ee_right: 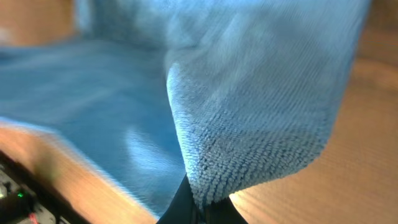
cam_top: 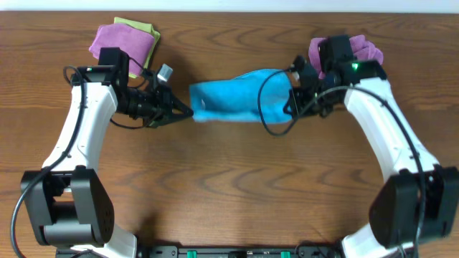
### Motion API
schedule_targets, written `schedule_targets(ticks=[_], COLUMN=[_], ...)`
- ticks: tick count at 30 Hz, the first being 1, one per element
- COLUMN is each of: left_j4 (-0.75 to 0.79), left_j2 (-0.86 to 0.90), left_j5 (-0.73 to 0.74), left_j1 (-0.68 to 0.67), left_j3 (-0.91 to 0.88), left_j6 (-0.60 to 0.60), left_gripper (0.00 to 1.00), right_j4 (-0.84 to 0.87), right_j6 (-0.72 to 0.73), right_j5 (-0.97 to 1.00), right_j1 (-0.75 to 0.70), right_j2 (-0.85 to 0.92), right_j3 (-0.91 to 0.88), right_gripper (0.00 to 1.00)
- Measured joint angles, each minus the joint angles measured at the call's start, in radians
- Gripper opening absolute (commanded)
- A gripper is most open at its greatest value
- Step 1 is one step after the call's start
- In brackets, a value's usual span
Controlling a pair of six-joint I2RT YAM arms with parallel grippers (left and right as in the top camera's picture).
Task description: Fold the cloth
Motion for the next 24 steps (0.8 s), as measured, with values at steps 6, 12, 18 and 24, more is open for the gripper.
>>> schedule_targets(ticks=[6, 12, 18, 24], left_j4=[-0.015, 0.064, 0.236, 0.504], left_j2=[0.000, 0.000, 0.000, 0.000], left_j5=[-0.044, -0.040, -0.015, 0.003], left_j1=[-0.064, -0.117, -0.126, -0.126], left_j3=[-0.081, -0.212, -0.320, -0.451], left_j6=[0.057, 0.071, 0.003, -0.148], left_gripper=[0.06, 0.13, 0.62, 0.71], right_j4=[0.077, 0.114, 0.137, 0.140], right_j6=[0.006, 0.013, 0.021, 0.028], right_j5=[0.003, 0.000, -0.003, -0.007], right_j1=[0.000, 0.000, 0.000, 0.000], right_j2=[-0.114, -0.151, -0.151, -0.152], right_j3=[-0.237, -0.299, -0.299, -0.299], right_gripper=[0.02, 0.02, 0.02, 0.02])
